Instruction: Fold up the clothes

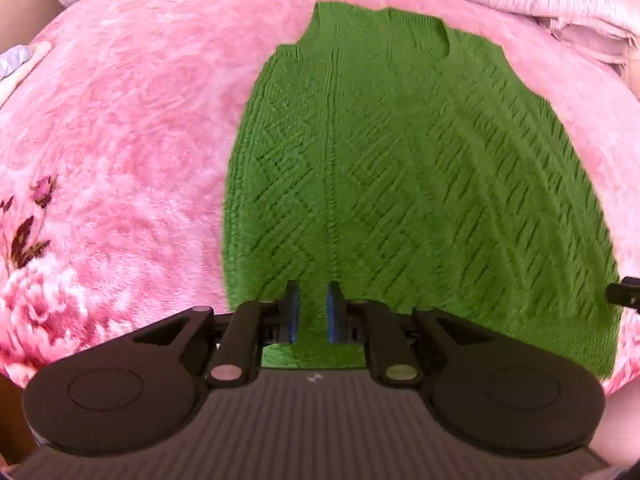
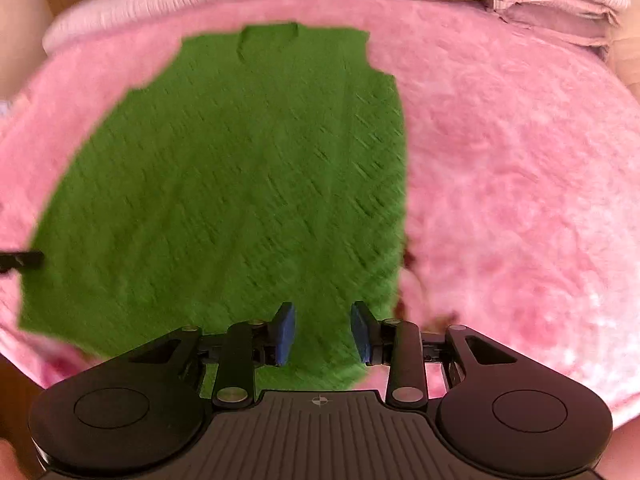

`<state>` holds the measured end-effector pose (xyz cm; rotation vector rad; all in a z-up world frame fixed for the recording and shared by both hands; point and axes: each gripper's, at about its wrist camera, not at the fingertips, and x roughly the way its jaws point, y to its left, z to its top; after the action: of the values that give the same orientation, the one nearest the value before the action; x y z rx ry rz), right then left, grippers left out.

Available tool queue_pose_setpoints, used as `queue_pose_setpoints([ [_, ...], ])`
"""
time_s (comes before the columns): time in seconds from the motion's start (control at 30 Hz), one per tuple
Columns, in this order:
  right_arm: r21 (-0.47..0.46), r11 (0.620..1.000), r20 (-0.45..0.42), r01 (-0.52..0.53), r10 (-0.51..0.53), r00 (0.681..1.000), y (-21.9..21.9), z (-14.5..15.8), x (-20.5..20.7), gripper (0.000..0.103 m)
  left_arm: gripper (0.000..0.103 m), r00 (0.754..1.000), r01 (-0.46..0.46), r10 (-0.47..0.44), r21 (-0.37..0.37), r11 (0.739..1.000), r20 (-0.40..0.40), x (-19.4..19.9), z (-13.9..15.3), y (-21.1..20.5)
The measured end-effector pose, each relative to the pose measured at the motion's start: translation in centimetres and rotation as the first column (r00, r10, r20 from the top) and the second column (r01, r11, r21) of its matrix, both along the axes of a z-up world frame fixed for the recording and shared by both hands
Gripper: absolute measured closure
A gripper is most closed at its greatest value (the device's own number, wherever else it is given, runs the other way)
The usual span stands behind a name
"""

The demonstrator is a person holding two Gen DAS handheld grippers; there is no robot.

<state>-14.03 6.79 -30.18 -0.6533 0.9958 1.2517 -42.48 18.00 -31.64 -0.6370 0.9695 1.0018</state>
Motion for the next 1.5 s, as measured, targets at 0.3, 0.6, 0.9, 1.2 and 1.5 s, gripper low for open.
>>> queue_pose_setpoints([
  [0.3, -0.360, 0.930, -0.080, -0.079, 0.054, 0.995, -1.6, -0.6, -0.3, 0.068, 0.078, 0.982, -0.026, -0.029, -0.287, 0.958, -0.185, 1.6, 1.4, -2.5],
  [0.6, -0.225, 0.974, -0.072, -0.037, 0.022, 0.997, -1.0, 9.4, 1.5, 0.068, 0.072, 0.989, -0.034, 0.017, -0.116, 0.993, -0.146, 3.3, 14.2, -4.1],
  [0.9, -0.131, 0.991, -0.090, -0.036, 0.025, 0.996, -0.7, 14.3, 0.8, 0.068, 0.070, 0.993, 0.008, -0.009, -0.006, 1.000, -0.118, 5.1, 20.6, -4.8],
  [1.2, -0.148, 0.988, -0.099, 0.049, -0.064, 0.993, -2.1, 14.2, 0.8, 0.068, 0.070, 0.994, 0.024, -0.028, -0.043, 0.999, -0.108, 4.2, 19.3, -5.0],
  [1.5, -0.130, 0.977, -0.139, 0.168, -0.186, 0.973, -3.3, 10.2, 0.8, 0.068, 0.069, 0.999, 0.023, -0.026, -0.118, 0.993, -0.024, 0.1, 12.9, -3.5],
])
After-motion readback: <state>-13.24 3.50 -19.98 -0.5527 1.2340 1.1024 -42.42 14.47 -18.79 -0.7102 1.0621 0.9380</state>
